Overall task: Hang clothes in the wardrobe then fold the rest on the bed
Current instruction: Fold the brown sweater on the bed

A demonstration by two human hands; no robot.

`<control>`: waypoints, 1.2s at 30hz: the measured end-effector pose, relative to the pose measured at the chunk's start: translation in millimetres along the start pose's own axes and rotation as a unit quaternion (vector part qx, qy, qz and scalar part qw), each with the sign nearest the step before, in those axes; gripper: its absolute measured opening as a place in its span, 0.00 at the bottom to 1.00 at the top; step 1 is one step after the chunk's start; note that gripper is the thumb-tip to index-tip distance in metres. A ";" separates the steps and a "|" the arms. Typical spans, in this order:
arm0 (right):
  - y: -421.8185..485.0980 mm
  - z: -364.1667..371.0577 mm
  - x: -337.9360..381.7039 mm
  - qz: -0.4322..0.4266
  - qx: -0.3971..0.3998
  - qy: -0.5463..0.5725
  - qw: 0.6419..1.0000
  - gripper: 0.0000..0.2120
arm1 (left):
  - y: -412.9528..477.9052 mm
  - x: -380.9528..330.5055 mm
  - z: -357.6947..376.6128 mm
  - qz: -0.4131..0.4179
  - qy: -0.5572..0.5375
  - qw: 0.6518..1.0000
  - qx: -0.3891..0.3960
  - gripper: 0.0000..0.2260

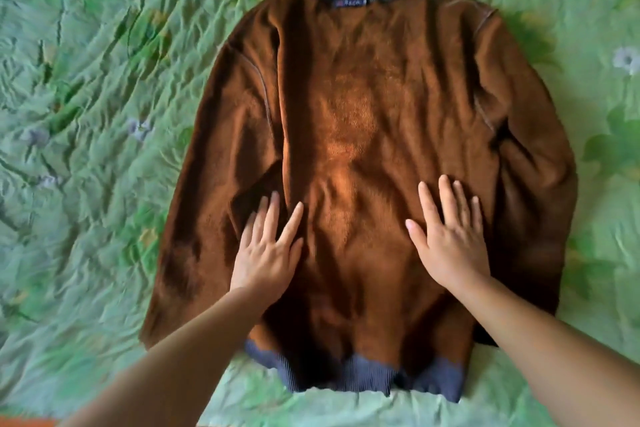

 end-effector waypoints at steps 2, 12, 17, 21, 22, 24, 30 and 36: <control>-38.4 3.8 1.2 0.009 0.007 0.002 1.000 0.34 | -37.2 -3.2 11.8 -0.007 0.005 1.000 0.015 0.30; -205.6 22.9 14.1 0.097 0.001 0.165 0.981 0.47 | -183.7 -11.5 50.5 0.041 0.014 0.998 0.048 0.46; -233.3 32.3 15.4 0.019 0.036 0.082 0.996 0.42 | -182.0 7.5 42.7 0.004 -0.047 0.999 0.016 0.41; -222.8 30.9 11.4 -0.052 -0.047 0.046 0.997 0.29 | -159.5 11.5 31.0 0.005 -0.052 0.998 -0.032 0.33; -219.1 29.3 10.5 -0.074 -0.053 0.044 0.995 0.25 | -156.7 11.1 28.2 0.005 -0.046 0.998 -0.038 0.32; -215.0 21.7 4.4 -0.091 -0.066 0.057 0.992 0.17 | -153.1 7.7 19.8 0.004 -0.049 0.997 -0.054 0.27; -220.5 -34.3 -34.0 -0.058 -0.104 0.105 0.987 0.13 | -160.5 36.4 -21.9 -0.028 -0.047 0.993 -0.101 0.21; -231.0 -49.1 -51.2 -0.068 -0.014 0.023 0.997 0.19 | -182.4 56.3 -15.2 -0.001 0.055 0.998 -0.030 0.21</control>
Point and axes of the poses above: each hand's wrist, its own y-axis towards the middle knuckle, its own z-axis out of the palm, x = y × z, the point moved 4 cm from there along y, towards the middle knuckle, and after that the axes turned 10 degrees about y, right-handed, at the moved point
